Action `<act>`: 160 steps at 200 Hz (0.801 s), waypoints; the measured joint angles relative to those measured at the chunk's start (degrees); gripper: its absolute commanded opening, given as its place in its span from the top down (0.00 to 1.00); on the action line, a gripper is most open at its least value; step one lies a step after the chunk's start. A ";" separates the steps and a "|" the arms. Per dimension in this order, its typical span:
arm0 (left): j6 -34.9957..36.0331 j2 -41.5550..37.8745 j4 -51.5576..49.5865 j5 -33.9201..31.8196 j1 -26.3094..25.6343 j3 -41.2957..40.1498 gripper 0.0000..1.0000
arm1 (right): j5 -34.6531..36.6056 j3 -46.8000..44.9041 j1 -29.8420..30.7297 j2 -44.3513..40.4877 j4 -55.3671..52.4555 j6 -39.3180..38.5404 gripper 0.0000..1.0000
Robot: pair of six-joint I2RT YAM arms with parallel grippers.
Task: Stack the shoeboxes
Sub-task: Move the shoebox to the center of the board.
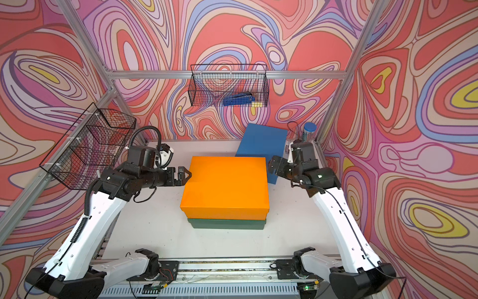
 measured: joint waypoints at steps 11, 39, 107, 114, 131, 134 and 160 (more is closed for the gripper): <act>0.52 1.62 0.09 0.39 0.94 1.55 0.00 | -3.04 -1.14 -5.29 1.01 2.21 -0.37 0.03; 1.60 7.82 1.14 2.16 2.56 4.59 0.00 | -8.98 -3.13 -12.26 8.74 8.26 -0.48 0.03; 1.60 21.24 4.96 5.57 7.45 10.97 0.00 | -16.06 -3.13 -14.27 30.84 22.56 2.75 0.02; 1.57 22.03 5.18 5.81 7.69 11.65 0.00 | -16.72 -3.15 -14.27 32.00 24.02 3.72 0.02; 1.57 23.19 5.73 6.21 8.04 12.37 0.00 | -18.56 -3.39 -14.27 33.88 28.39 6.69 0.02; 1.57 23.32 5.86 6.25 8.11 12.44 0.00 | -18.84 -3.48 -14.27 34.03 29.22 7.23 0.02; 1.55 24.11 6.10 6.49 9.03 12.48 0.00 | -21.33 -4.26 -14.19 35.47 37.00 12.02 0.02</act>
